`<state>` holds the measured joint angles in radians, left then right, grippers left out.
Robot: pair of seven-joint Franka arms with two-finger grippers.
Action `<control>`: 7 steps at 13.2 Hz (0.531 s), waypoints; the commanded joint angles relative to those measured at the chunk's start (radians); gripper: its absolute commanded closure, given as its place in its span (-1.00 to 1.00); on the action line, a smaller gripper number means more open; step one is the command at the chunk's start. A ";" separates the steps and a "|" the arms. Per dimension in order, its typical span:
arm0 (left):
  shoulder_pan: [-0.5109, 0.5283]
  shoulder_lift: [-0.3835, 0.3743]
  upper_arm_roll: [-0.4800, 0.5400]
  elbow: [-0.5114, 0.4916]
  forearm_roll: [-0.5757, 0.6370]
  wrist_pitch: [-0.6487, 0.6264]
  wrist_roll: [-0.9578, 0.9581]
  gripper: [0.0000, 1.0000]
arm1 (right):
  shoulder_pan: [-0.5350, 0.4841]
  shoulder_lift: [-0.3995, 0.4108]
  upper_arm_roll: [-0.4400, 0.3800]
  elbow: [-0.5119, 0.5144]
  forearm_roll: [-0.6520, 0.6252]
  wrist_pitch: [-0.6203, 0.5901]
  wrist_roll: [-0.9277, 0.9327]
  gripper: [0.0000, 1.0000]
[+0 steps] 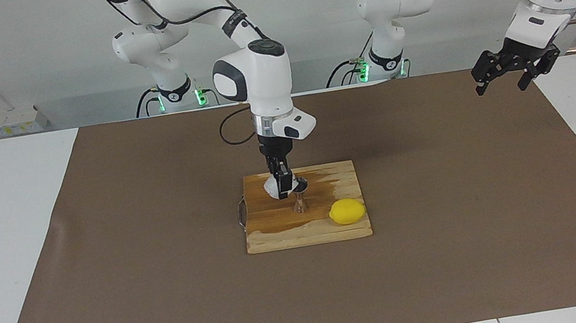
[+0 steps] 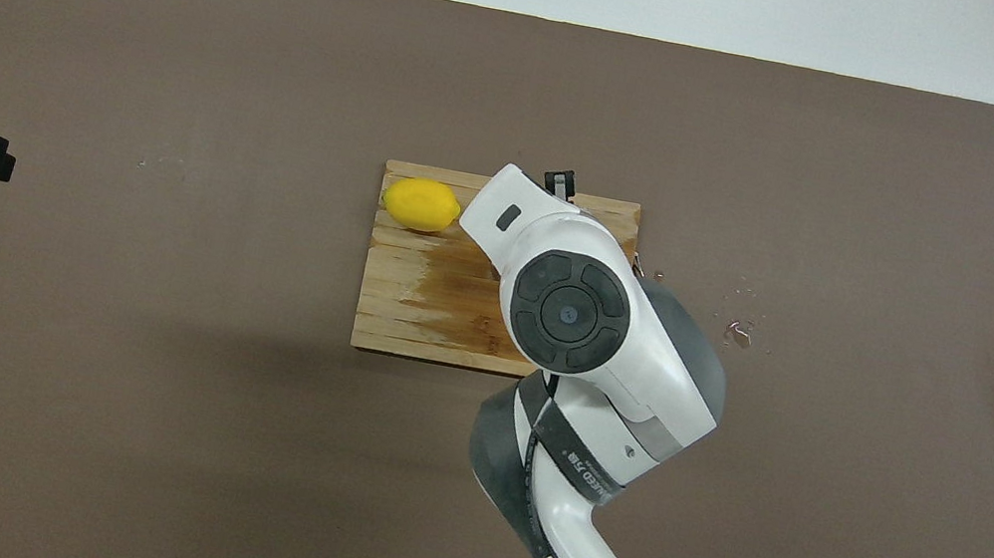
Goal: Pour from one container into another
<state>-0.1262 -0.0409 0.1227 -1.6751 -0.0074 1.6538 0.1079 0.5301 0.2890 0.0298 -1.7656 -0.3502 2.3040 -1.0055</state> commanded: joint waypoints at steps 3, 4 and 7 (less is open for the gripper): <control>0.007 -0.014 -0.008 -0.005 0.020 -0.009 0.009 -1.00 | -0.002 -0.005 0.004 -0.009 -0.024 0.014 0.016 0.88; 0.007 -0.014 -0.008 -0.005 0.020 -0.009 0.009 -1.00 | -0.007 -0.008 0.005 -0.012 -0.021 0.014 0.015 0.88; 0.007 -0.013 -0.008 -0.005 0.020 -0.009 0.009 -1.00 | -0.016 -0.043 0.006 -0.028 0.023 0.012 0.013 0.88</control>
<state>-0.1262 -0.0409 0.1227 -1.6751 -0.0074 1.6538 0.1079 0.5281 0.2821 0.0290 -1.7653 -0.3457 2.3049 -1.0052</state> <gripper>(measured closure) 0.000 0.511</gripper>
